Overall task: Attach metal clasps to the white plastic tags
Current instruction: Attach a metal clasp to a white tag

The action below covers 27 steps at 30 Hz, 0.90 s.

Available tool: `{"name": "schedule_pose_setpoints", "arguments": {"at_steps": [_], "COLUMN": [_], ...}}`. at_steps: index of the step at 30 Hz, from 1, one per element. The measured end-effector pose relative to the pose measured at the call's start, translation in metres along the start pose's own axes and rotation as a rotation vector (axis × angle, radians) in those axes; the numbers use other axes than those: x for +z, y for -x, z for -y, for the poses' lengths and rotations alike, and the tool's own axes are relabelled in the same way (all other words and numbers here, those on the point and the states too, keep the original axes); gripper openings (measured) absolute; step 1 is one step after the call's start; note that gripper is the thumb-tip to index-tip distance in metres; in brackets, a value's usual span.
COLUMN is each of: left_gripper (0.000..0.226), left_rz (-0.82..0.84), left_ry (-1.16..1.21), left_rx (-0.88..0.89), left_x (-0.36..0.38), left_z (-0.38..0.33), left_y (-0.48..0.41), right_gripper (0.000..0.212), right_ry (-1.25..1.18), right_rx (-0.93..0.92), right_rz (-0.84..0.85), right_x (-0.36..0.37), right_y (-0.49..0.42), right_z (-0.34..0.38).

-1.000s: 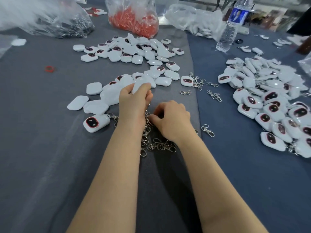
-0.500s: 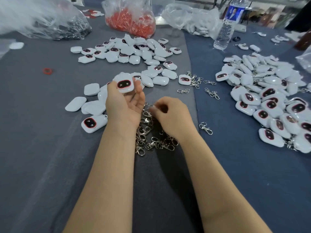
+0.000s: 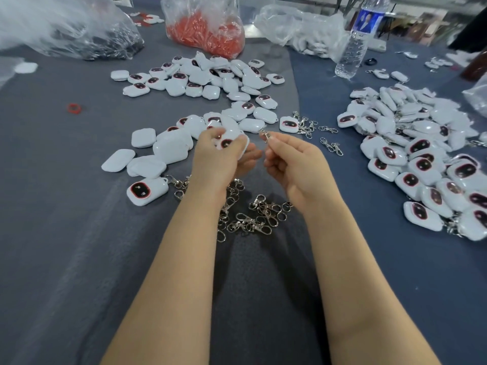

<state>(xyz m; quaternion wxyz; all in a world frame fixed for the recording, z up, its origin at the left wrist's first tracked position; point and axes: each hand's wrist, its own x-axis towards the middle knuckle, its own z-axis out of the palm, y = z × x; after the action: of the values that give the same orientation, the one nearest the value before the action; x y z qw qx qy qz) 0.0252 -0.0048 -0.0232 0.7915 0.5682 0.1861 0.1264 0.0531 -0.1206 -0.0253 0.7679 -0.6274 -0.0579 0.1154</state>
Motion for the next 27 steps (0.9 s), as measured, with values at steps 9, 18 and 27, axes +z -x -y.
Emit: {"name": "schedule_pose_setpoints", "arguments": {"at_steps": [9,18,27], "left_gripper": [0.026,0.011,0.012], "left_rz": [0.146,0.245,0.072], "left_ry": [-0.173,-0.344,-0.642], "left_rx": [-0.028,0.039,0.369], "left_x": [0.005,0.005,0.005], "left_z": [-0.002,0.003,0.009], "left_y": [0.006,0.007,0.003], "right_gripper": [0.022,0.025,0.015], "right_ry": [0.192,0.341,0.509], "right_rx": [-0.080,-0.188,-0.179], "right_rz": [-0.061,-0.230,-0.308], "right_x": [-0.001,-0.003,-0.005], "right_y": [-0.002,-0.001,-0.003], "right_z": [-0.003,-0.002,-0.006]}}
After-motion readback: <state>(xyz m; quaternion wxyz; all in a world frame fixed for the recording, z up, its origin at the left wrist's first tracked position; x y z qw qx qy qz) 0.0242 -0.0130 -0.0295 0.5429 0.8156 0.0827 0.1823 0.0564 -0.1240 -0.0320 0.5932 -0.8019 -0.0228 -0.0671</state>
